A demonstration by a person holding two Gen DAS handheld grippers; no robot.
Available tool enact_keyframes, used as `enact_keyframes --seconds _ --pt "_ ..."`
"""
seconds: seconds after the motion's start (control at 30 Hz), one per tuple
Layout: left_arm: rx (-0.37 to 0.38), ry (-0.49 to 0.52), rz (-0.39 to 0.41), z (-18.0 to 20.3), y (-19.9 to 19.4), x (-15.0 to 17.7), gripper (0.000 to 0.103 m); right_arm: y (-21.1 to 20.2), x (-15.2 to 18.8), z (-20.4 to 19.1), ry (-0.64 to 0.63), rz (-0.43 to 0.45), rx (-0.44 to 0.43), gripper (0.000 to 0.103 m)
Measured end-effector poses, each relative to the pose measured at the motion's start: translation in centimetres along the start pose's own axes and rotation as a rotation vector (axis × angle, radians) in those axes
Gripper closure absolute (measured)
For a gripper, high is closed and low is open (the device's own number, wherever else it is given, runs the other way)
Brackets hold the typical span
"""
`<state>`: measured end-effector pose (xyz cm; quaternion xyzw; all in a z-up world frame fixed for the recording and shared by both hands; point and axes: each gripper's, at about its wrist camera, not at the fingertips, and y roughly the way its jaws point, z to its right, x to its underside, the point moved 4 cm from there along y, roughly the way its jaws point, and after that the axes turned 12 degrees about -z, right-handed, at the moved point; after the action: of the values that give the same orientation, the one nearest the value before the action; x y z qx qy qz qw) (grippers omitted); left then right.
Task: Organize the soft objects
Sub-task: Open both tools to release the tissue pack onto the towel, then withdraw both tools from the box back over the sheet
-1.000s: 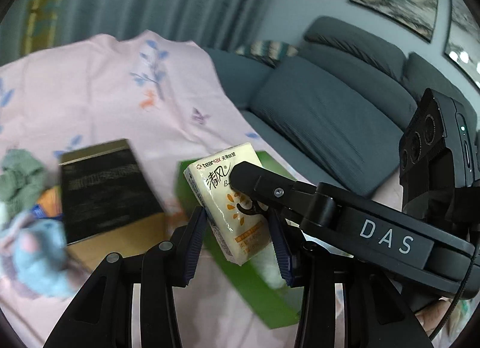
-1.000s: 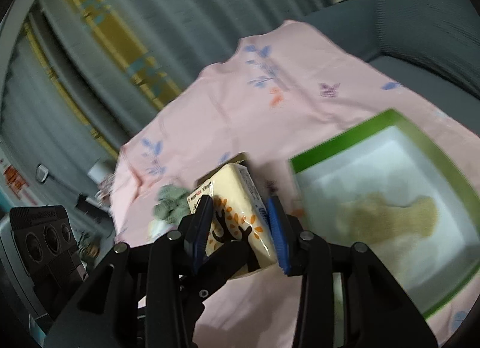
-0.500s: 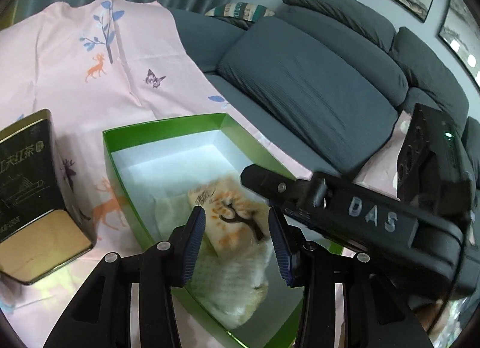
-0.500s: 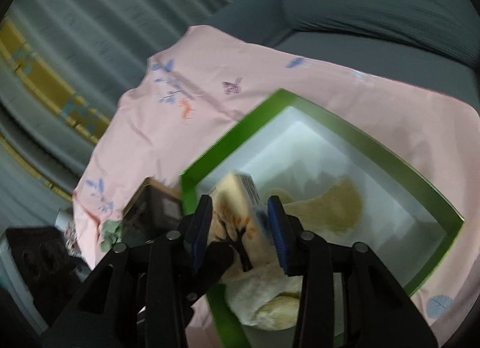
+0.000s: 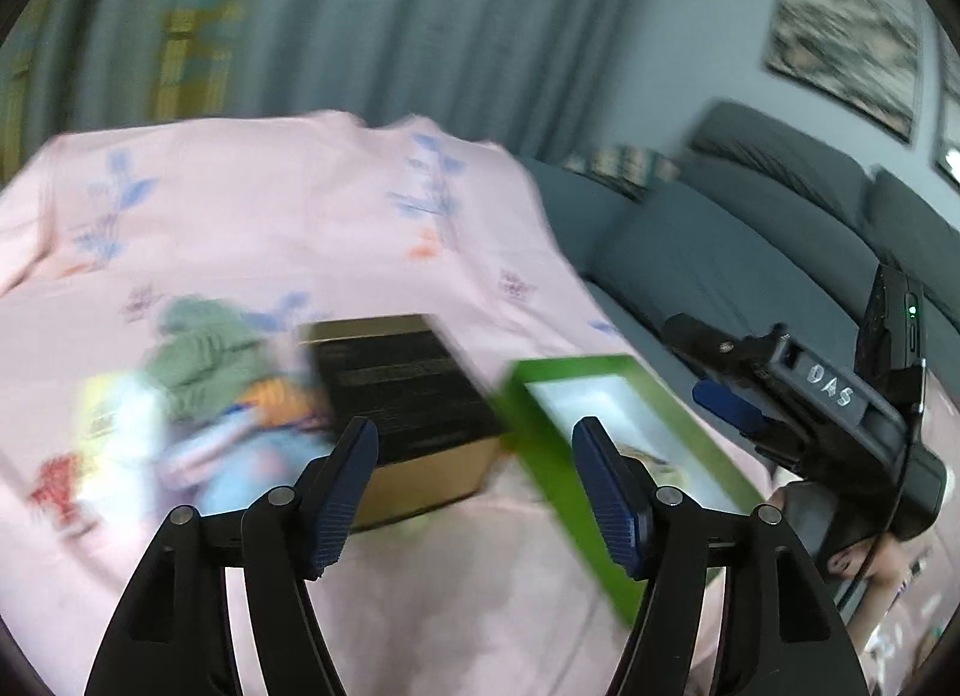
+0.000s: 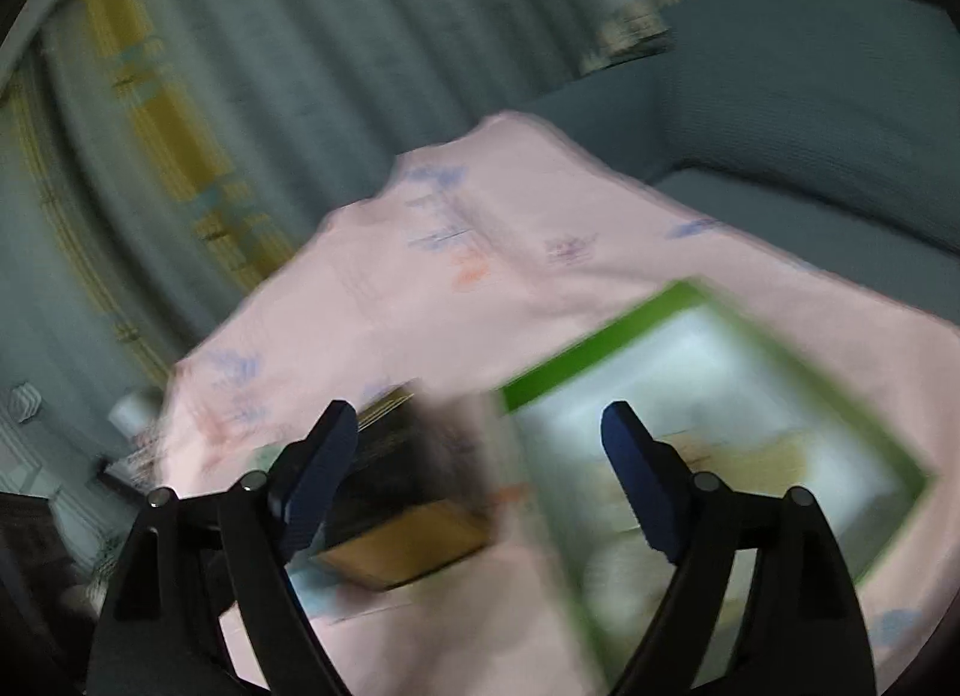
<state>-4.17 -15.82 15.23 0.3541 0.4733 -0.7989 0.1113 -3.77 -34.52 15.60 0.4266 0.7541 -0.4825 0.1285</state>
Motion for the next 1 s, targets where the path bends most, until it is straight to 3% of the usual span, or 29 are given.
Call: enact_keyframes --seconds 0.17,0.37,0.57,1.0 --pt "-0.176 -0.172 0.013 -7.5 -5.7 3.2 0.035 4.2 1.7 -6.1 -0.088 -0.132 -0.098 0.019" --pt "-0.295 -0.321 0.031 -13.5 -10.1 7.8 0.035 8.2 4.8 -12.6 -0.095 -0.217 -0.227 0.019" --pt "-0.316 -0.383 0.028 -16.2 -10.5 10.9 0.035 9.8 8.8 -18.1 -0.248 -0.326 -0.279 0.019" --pt "-0.299 -0.414 0.063 -19.0 -12.0 12.6 0.035 12.3 12.3 -21.7 -0.367 -0.401 -0.229 0.021"
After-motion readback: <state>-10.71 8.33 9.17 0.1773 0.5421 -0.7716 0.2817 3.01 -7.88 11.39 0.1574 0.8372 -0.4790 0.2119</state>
